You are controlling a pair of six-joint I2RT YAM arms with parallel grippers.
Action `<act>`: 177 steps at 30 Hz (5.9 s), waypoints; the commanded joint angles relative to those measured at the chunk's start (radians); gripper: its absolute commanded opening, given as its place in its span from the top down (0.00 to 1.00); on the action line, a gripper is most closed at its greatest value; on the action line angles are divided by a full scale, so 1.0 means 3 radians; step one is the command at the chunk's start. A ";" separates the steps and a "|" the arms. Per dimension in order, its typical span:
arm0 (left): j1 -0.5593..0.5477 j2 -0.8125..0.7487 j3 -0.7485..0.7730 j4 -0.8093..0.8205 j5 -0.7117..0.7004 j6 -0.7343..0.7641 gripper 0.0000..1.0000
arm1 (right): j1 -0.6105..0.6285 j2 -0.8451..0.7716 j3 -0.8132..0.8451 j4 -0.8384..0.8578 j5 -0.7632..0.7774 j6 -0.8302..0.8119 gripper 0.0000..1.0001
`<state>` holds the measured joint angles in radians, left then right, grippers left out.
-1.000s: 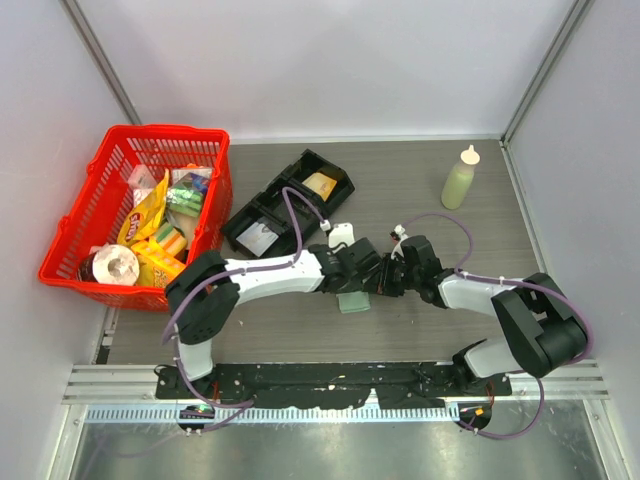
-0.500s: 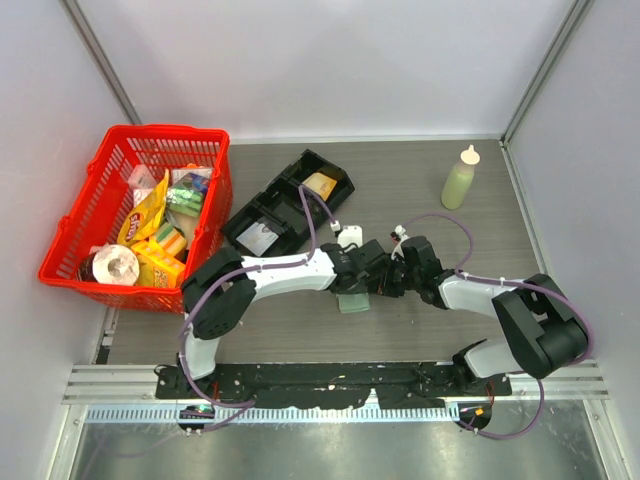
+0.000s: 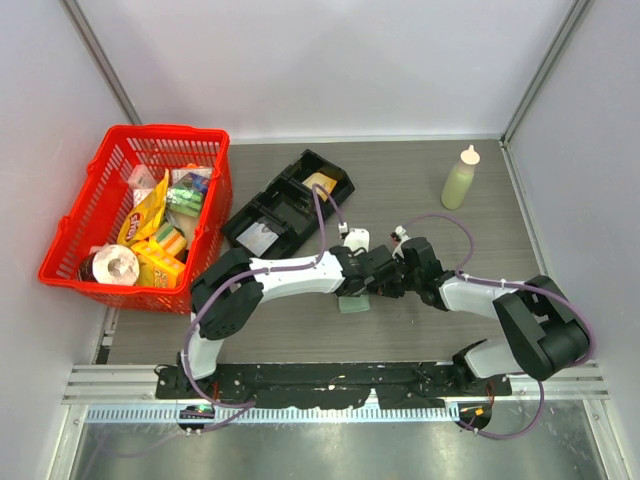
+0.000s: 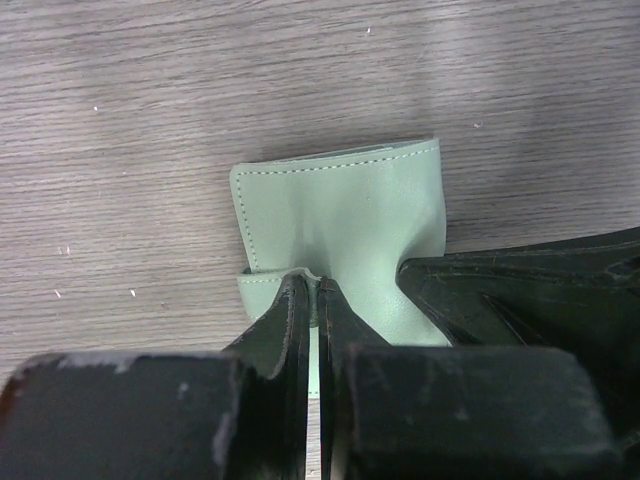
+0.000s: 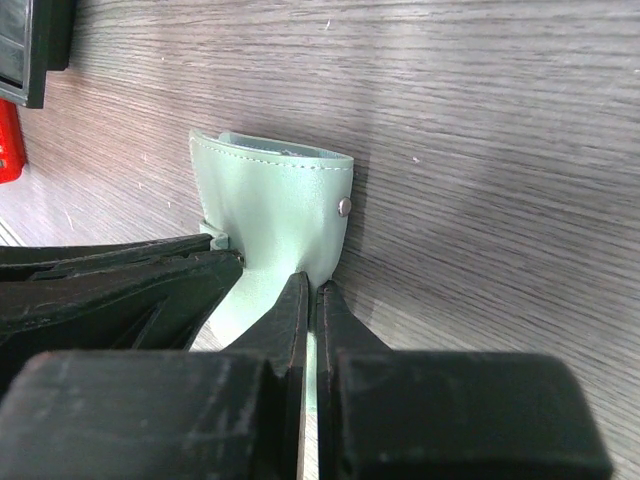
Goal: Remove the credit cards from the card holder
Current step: Open the card holder at the center of the board, then remove the credit card from the card holder.
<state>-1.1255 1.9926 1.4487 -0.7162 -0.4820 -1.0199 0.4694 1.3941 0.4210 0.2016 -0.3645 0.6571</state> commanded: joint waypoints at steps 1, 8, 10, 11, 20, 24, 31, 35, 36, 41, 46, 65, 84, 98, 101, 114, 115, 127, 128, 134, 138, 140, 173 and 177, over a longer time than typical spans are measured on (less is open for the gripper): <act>-0.0027 -0.0244 -0.0211 -0.0016 0.0047 -0.0041 0.99 | 0.0015 0.0006 -0.0120 -0.0421 0.0243 -0.0114 0.99; 0.0147 -0.0970 -0.0967 0.0500 0.0103 -0.0256 1.00 | 0.0020 -0.0101 -0.0018 -0.0651 0.0417 -0.0216 0.99; 0.0198 -0.1083 -0.1198 0.0623 0.0159 -0.0327 1.00 | 0.0020 -0.0147 0.0069 -0.0886 0.0519 -0.0283 0.98; 0.0208 -0.1130 -0.1305 0.0689 0.0200 -0.0368 1.00 | 0.0020 -0.0188 0.0105 -0.0968 0.0601 -0.0354 0.96; 0.0254 -0.1309 -0.2108 0.1512 0.0466 -0.1089 1.00 | 0.0357 -0.0546 0.0739 -0.1694 0.1133 -0.0707 0.37; 0.0259 -0.1385 -0.2354 0.1799 0.0461 -0.1289 1.00 | 0.0791 -0.0495 0.1015 -0.1858 0.1669 -0.0748 0.31; 0.0259 -0.1570 -0.2717 0.2269 0.0405 -0.1545 1.00 | 0.1268 -0.0337 0.1255 -0.1940 0.2048 -0.0810 0.21; 0.0265 -0.1575 -0.2789 0.2367 0.0410 -0.1606 1.00 | 0.1452 -0.0178 0.1307 -0.1910 0.2120 -0.0820 0.19; 0.0265 -0.1575 -0.2799 0.2367 0.0410 -0.1616 1.00 | 0.1472 -0.0107 0.1317 -0.1904 0.2166 -0.0810 0.19; 0.0265 -0.1590 -0.2840 0.2520 0.0410 -0.1622 1.00 | 0.1651 0.0133 0.1414 -0.1945 0.2365 -0.0769 0.18; 0.0259 -0.1605 -0.2881 0.2592 0.0415 -0.1647 1.00 | 0.1789 0.0323 0.1552 -0.2032 0.2630 -0.0718 0.18; 0.0254 -0.1800 -0.2973 0.2413 0.0328 -0.1709 1.00 | 0.1729 0.0329 0.1675 -0.2492 0.3414 -0.0707 0.19; 0.0249 -0.1984 -0.2937 0.1846 0.0073 -0.1719 1.00 | 0.0547 -0.0199 0.0775 -0.1889 0.1834 -0.0523 0.37; 0.0234 -0.2516 -0.2447 0.1089 -0.0316 -0.1347 0.38 | 0.0542 -0.0203 0.0683 -0.1669 0.1634 -0.0672 0.47; 0.0229 -0.2445 -0.2181 0.1094 -0.0153 -0.1085 0.26 | 0.0542 -0.0275 0.0678 -0.1669 0.1629 -0.0672 0.45; 0.0229 -0.1994 -0.1889 0.1186 0.0247 -0.0936 0.36 | 0.0547 -0.0980 0.0888 -0.1675 0.1267 -0.0703 0.44; 0.0229 -0.1999 -0.1894 0.1186 0.0241 -0.0936 0.37 | 0.0547 -0.1021 0.0882 -0.1573 0.1079 -0.0657 0.45; 0.0229 -0.1969 -0.1996 0.1206 0.0282 -0.1008 0.47 | 0.0547 -0.0593 0.0765 -0.0698 -0.0089 -0.0329 0.81; 0.0224 -0.1969 -0.2006 0.1216 0.0292 -0.1013 0.47 | 0.0542 -0.0542 0.0724 -0.0703 -0.0028 -0.0339 0.82; 0.0229 -0.1866 -0.2027 0.1339 0.0446 -0.0998 0.44 | 0.0384 -0.0408 0.0413 -0.0739 0.0284 -0.0283 0.87; 0.0234 -0.1795 -0.2042 0.1431 0.0533 -0.1008 0.39 | 0.0286 -0.0306 0.0178 -0.0596 0.0300 -0.0283 0.87; 0.0249 -0.1759 -0.2062 0.1492 0.0579 -0.1013 0.36 | 0.0271 -0.0260 0.0090 -0.0499 0.0290 -0.0268 0.88; 0.0326 -0.1508 -0.1858 0.1528 0.0722 -0.0942 0.46 | 0.0256 -0.0147 -0.0058 -0.0304 0.0274 -0.0217 0.87; 0.0321 -0.1483 -0.1833 0.1523 0.0722 -0.0916 0.46 | 0.0251 -0.0137 -0.0058 -0.0304 0.0274 -0.0206 0.88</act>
<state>-1.0321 1.5482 0.8623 -0.2481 -0.2604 -1.3205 0.5476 1.3361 0.4202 0.1184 -0.3096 0.6006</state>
